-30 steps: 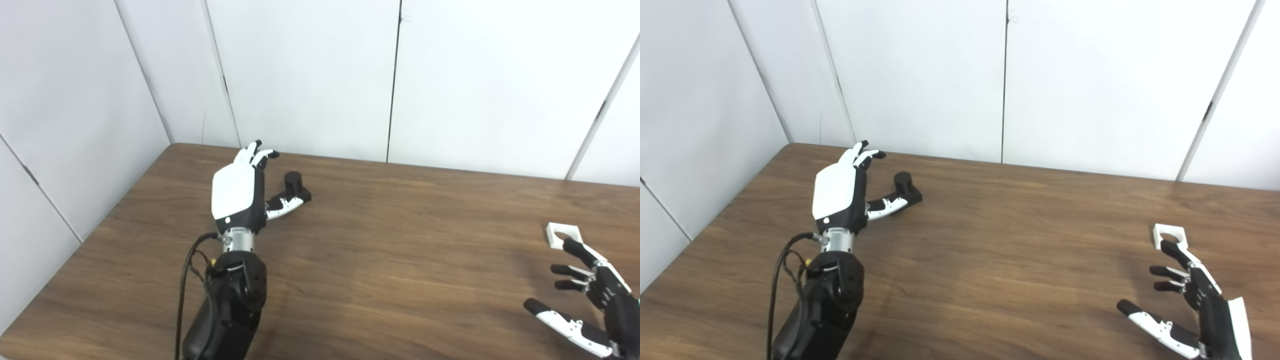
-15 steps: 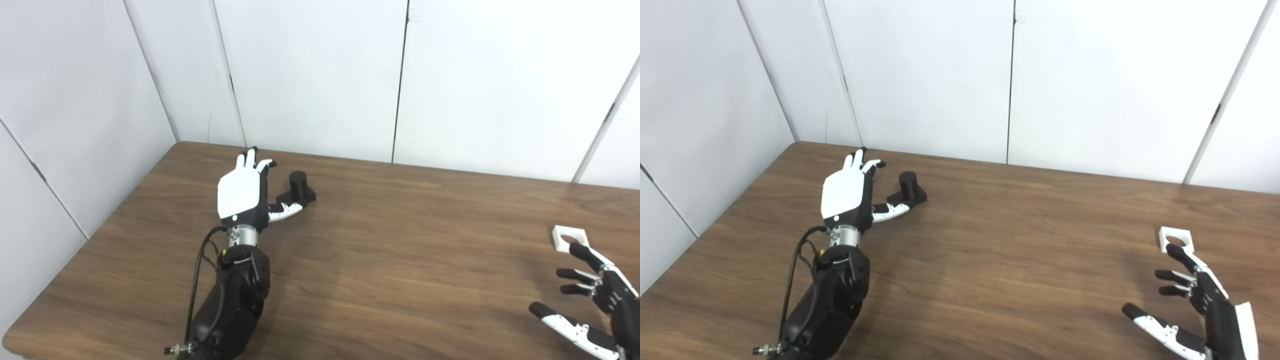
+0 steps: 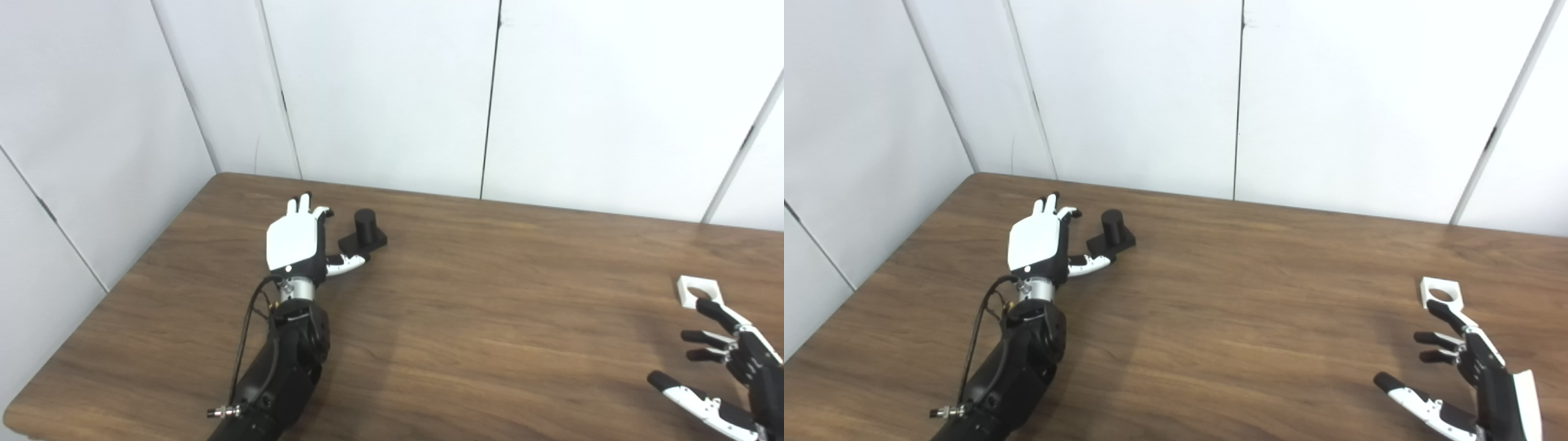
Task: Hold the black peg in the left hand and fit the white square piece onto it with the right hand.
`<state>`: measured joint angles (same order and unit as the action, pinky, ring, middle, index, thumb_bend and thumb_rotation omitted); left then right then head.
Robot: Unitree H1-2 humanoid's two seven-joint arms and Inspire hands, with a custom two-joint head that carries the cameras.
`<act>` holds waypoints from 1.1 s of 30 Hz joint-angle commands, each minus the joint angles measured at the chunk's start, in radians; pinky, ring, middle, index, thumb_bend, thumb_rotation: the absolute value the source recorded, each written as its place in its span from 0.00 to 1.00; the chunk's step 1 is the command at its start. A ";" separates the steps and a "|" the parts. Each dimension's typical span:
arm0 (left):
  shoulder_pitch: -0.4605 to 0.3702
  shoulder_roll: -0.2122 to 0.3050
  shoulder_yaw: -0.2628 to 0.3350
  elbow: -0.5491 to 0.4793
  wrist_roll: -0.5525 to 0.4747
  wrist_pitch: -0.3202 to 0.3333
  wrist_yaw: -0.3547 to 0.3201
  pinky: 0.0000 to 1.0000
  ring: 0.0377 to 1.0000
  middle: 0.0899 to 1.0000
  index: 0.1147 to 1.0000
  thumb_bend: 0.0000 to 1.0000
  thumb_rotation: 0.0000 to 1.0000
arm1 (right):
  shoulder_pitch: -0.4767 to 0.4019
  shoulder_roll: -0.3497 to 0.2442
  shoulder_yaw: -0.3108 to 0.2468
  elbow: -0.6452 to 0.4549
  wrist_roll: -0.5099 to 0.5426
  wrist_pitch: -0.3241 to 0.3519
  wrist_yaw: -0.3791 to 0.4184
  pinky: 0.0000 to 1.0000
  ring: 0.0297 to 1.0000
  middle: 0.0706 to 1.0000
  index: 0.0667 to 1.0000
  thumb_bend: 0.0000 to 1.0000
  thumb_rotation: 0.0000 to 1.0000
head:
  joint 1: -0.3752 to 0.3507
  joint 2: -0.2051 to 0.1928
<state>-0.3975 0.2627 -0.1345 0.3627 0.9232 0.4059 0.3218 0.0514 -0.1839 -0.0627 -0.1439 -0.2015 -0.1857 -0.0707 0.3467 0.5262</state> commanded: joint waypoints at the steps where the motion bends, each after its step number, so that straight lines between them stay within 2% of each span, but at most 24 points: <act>1: -0.045 0.018 -0.009 0.004 -0.002 -0.024 0.050 0.88 1.00 0.99 0.69 0.86 0.50 | 0.005 0.001 -0.006 -0.002 -0.004 -0.021 -0.006 0.56 0.66 0.81 0.77 0.79 0.23 | 0.001 0.001; 5: -0.053 0.023 -0.024 0.031 -0.023 -0.028 0.057 0.88 0.98 0.97 0.66 0.86 0.50 | 0.006 0.005 -0.003 -0.011 -0.007 -0.008 -0.005 0.55 0.66 0.81 0.77 0.79 0.22 | -0.002 0.000; 10: -0.065 0.027 -0.042 0.059 -0.037 -0.023 0.048 0.90 0.98 0.96 0.64 0.84 0.52 | 0.005 0.007 0.000 -0.001 -0.010 -0.026 -0.009 0.54 0.66 0.81 0.77 0.79 0.21 | -0.003 0.000; 17: -0.074 0.020 -0.040 0.103 -0.094 -0.043 0.046 0.90 0.98 0.96 0.63 0.83 0.51 | 0.003 0.010 0.000 -0.001 -0.011 -0.023 -0.010 0.57 0.66 0.81 0.77 0.79 0.21 | -0.005 -0.003; 25: -0.096 0.024 -0.054 0.188 -0.131 -0.058 0.079 0.86 0.96 0.95 0.62 0.84 0.50 | 0.010 0.013 0.000 -0.007 -0.012 -0.029 -0.012 0.57 0.66 0.80 0.77 0.78 0.19 | -0.012 -0.002; 33: -0.120 0.033 -0.070 0.244 -0.149 -0.064 0.086 0.90 0.98 0.96 0.63 0.83 0.50 | 0.018 0.013 -0.003 -0.013 -0.012 -0.029 -0.013 0.56 0.66 0.81 0.76 0.78 0.18 | -0.019 -0.001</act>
<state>-0.4892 0.2729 -0.1946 0.5926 0.7690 0.3333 0.4177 0.0554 -0.1817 -0.0633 -0.1475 -0.2112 -0.1800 -0.0720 0.3268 0.5246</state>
